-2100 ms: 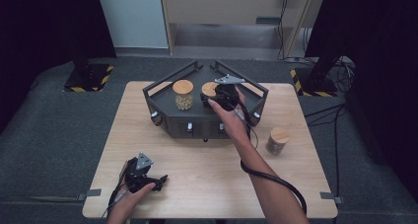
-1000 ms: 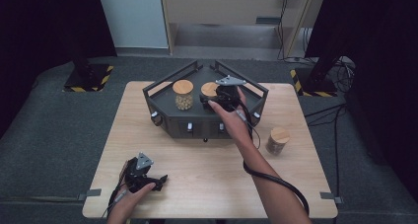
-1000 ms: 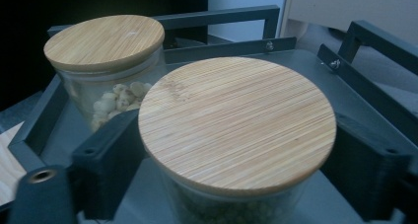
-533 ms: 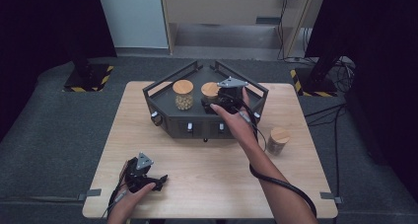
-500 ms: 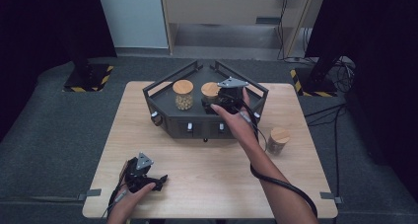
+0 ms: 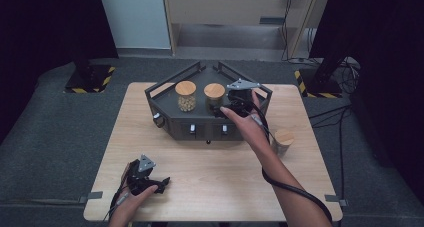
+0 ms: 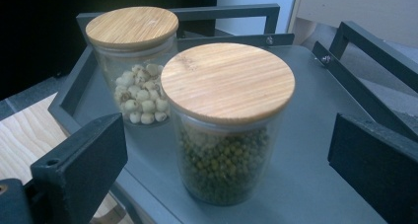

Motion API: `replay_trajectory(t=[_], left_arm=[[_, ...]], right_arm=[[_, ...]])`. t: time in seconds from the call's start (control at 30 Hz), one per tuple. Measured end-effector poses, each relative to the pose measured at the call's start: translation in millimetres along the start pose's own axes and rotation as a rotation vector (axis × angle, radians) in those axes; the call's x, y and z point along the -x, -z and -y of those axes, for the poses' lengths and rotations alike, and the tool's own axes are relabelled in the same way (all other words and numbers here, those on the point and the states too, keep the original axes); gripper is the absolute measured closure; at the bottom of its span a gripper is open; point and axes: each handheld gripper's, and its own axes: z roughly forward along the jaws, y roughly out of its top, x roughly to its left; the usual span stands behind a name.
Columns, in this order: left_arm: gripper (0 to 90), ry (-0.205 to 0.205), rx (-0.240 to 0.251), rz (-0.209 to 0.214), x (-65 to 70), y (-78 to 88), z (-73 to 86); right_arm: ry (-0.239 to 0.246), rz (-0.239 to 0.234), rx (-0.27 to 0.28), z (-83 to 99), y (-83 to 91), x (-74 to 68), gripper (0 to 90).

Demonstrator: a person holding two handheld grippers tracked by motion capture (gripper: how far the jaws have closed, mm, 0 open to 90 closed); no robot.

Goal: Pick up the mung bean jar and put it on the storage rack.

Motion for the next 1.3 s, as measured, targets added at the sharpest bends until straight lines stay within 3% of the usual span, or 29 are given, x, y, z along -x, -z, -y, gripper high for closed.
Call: replay_trajectory(t=[0.37, 1.3], left_arm=[[0.0, -0.001, -0.001, 0.000, -0.1, -0.1, -0.2], [0.0, -0.003, -0.001, 0.001, -0.7, -0.9, -1.1]], right_arm=[[0.033, 0.000, -0.036, 0.9, 15.9, 4.1, 1.7], [0.000, 0.020, -0.065, 18.4, 51.1, 23.4, 2.0]])
